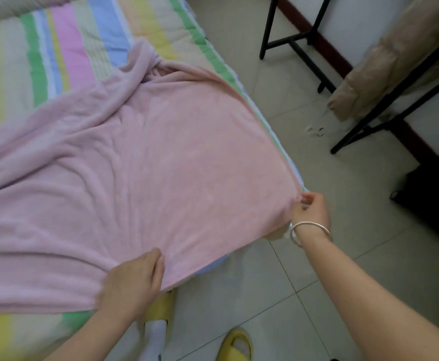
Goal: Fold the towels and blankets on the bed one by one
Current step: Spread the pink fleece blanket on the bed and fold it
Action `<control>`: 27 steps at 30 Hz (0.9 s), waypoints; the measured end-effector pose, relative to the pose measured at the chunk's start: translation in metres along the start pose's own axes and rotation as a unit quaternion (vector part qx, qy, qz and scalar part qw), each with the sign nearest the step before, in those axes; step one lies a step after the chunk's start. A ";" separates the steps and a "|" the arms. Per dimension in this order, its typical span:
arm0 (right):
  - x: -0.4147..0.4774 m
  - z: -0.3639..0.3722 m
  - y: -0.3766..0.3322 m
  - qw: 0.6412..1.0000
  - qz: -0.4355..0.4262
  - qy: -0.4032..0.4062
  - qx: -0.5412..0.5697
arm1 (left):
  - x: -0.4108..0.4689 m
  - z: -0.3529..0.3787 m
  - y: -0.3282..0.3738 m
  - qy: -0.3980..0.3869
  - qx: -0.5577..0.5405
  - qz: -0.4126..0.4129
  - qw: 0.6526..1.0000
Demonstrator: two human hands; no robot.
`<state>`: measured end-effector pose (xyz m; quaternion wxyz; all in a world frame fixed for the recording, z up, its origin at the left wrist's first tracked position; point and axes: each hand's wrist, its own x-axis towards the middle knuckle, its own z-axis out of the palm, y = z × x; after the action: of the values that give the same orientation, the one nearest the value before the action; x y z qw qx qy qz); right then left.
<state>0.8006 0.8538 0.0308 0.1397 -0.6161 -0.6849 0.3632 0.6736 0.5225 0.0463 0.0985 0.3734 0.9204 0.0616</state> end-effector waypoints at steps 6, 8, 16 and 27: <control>-0.032 0.069 -0.087 0.939 -0.286 -0.052 -0.186 | 0.077 -0.012 -0.002 0.114 -0.090 -0.009 0.989; -0.036 0.104 -0.107 0.911 -0.331 -0.103 -0.222 | 0.109 -0.011 -0.011 0.111 -0.079 -0.007 0.991; -0.010 0.204 -0.181 0.874 -0.336 -0.146 -0.319 | 0.225 -0.034 -0.100 0.092 -0.054 -0.055 0.993; 0.089 0.272 -0.369 0.906 -0.336 -0.130 -0.222 | 0.379 -0.111 -0.249 0.054 -0.130 -0.165 0.976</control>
<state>0.3352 0.8576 0.0652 0.0227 -0.3119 -0.9262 0.2105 0.2147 0.6055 0.0570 0.1057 0.1960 0.9574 0.1839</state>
